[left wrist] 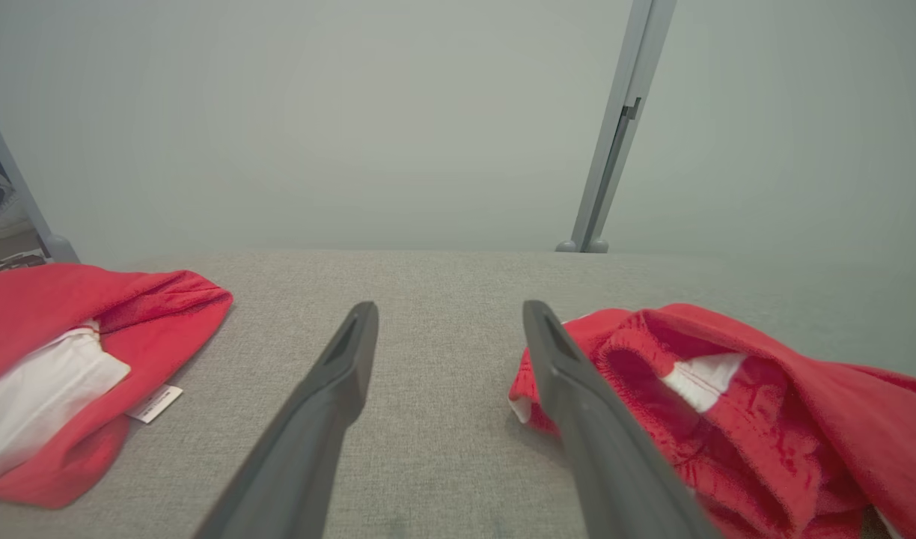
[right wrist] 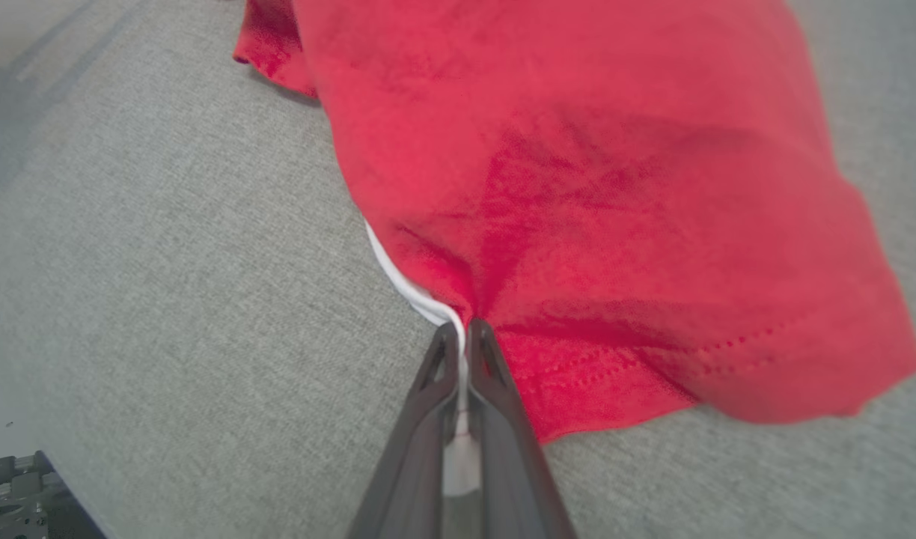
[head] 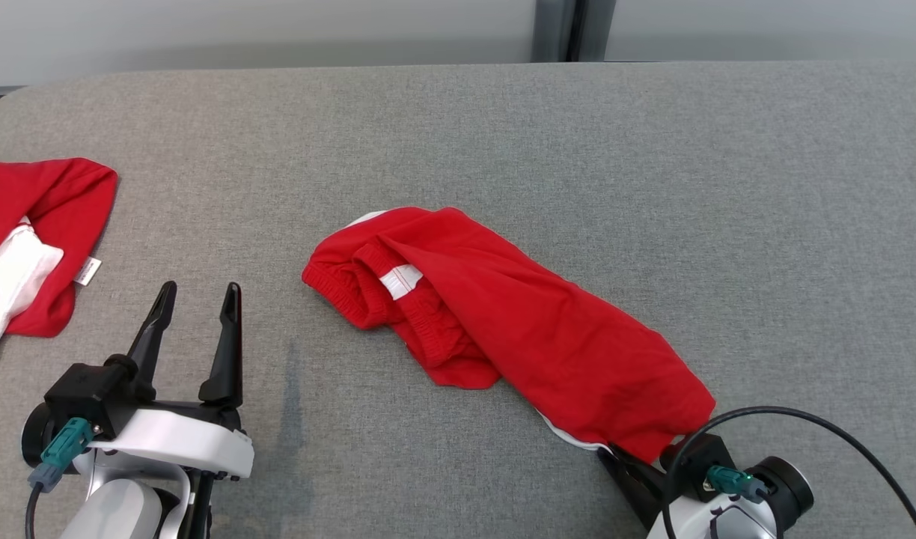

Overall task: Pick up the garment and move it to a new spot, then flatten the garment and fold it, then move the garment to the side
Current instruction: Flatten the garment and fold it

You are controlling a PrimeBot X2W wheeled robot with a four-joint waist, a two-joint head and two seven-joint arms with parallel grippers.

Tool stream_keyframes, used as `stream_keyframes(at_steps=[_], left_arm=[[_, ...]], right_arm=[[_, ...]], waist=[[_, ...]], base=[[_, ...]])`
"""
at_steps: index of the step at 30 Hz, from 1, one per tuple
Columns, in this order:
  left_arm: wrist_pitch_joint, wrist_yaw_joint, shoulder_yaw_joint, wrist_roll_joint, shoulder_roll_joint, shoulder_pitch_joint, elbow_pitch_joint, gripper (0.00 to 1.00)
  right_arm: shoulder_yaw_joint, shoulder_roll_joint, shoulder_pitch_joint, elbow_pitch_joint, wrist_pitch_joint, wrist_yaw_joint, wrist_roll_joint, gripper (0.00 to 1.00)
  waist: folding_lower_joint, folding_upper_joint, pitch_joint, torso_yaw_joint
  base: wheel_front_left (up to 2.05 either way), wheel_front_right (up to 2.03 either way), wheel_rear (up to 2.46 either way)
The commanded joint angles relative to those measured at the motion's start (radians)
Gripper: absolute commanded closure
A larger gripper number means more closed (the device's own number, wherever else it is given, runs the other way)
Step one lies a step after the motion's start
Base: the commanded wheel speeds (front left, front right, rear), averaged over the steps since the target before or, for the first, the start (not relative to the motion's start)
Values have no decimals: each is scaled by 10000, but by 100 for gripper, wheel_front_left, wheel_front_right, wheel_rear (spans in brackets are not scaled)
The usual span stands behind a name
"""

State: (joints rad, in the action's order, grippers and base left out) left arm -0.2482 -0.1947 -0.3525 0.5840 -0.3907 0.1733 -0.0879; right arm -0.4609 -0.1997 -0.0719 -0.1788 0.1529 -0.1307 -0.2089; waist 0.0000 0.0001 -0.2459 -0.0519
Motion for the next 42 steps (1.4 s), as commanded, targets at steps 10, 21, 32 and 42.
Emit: stream_keyframes(at_steps=[10,21,32,42], left_arm=[[-40,-56,69,39,-139,213,-114,0],[115,-153,46,-31,-256,452,86,0],[38,98,-150,-135,-58,954,49,0],[9,105,-197,-154,-39,1001,-68,0]], right_arm=[[499,112,-715,1111,-758,-3,-14,100],[1925,170,-2287,2059,-856,-3,169,100],[2494,433,-3834,-274,-1294,-3,-334,100],[2917,654,-4009,-1671,-2362,-3,-305,0]], waist=[[0,-1,36,161],[0,-1,-364,190],[0,-1,-1044,-148],[0,-1,-944,-59]], base=[[0,0,0],[0,0,0],[0,0,0],[0,0,0]])
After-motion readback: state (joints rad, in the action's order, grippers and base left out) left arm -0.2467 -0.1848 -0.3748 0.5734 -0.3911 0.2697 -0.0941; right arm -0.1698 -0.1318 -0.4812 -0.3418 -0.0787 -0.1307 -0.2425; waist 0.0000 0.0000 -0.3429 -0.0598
